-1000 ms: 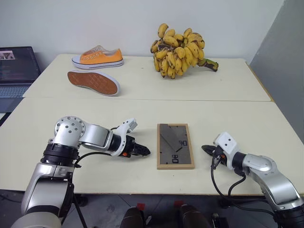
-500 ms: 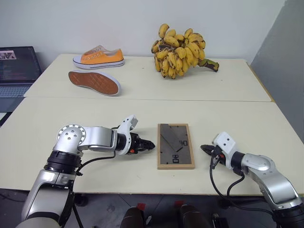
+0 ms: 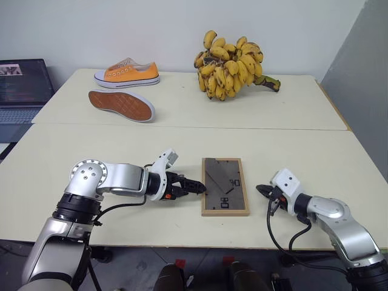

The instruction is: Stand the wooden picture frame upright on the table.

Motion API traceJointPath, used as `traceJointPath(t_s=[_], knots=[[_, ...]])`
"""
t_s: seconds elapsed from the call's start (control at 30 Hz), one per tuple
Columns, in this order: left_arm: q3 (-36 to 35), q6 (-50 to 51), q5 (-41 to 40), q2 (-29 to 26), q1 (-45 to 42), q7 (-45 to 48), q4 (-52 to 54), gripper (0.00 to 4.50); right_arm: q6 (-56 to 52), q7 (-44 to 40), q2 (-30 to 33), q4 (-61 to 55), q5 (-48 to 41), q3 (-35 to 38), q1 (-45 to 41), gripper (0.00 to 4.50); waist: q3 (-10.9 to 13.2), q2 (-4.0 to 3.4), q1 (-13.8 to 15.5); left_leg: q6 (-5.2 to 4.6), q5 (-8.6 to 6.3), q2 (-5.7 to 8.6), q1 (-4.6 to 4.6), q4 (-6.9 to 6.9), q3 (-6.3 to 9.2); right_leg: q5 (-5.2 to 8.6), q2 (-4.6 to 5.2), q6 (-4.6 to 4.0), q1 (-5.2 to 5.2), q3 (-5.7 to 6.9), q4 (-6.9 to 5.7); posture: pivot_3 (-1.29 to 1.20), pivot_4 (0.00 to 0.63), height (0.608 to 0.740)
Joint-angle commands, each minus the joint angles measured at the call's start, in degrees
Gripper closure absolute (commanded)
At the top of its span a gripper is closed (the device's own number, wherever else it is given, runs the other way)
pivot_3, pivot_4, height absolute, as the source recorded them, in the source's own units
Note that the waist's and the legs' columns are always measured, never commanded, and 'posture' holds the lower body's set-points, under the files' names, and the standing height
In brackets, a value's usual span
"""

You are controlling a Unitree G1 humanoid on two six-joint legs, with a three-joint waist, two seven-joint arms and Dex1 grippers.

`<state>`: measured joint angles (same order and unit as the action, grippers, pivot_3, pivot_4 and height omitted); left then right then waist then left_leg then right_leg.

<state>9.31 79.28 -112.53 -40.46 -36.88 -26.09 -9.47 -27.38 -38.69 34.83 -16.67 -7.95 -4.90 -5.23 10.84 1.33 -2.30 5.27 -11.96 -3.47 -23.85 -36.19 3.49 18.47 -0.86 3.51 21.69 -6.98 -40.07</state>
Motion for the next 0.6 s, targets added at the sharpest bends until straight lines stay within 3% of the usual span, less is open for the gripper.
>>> traceJointPath(t_s=[0.03,0.6], knots=[[1.6,0.6,-0.5,-0.5,-0.3,0.6,0.1,0.04,0.7,-0.1,-0.1,-0.8,0.1,-0.1,0.5,4.50,0.0,0.00,0.0,0.00,0.00,0.00,0.00,0.00,0.00,0.00,0.00,0.00,0.00,0.00,0.00,0.00,0.150,0.740],[3.7,-2.1,-0.5,2.3,-0.5,-2.2,0.0,0.04,-6.6,5.6,-8.4,-3.3,2.1,-5.8,-3.7,4.50,-0.2,0.02,0.4,0.01,-0.01,0.00,0.35,0.03,-0.03,0.03,0.00,0.04,-0.35,-0.04,0.13,0.00,0.150,0.740]])
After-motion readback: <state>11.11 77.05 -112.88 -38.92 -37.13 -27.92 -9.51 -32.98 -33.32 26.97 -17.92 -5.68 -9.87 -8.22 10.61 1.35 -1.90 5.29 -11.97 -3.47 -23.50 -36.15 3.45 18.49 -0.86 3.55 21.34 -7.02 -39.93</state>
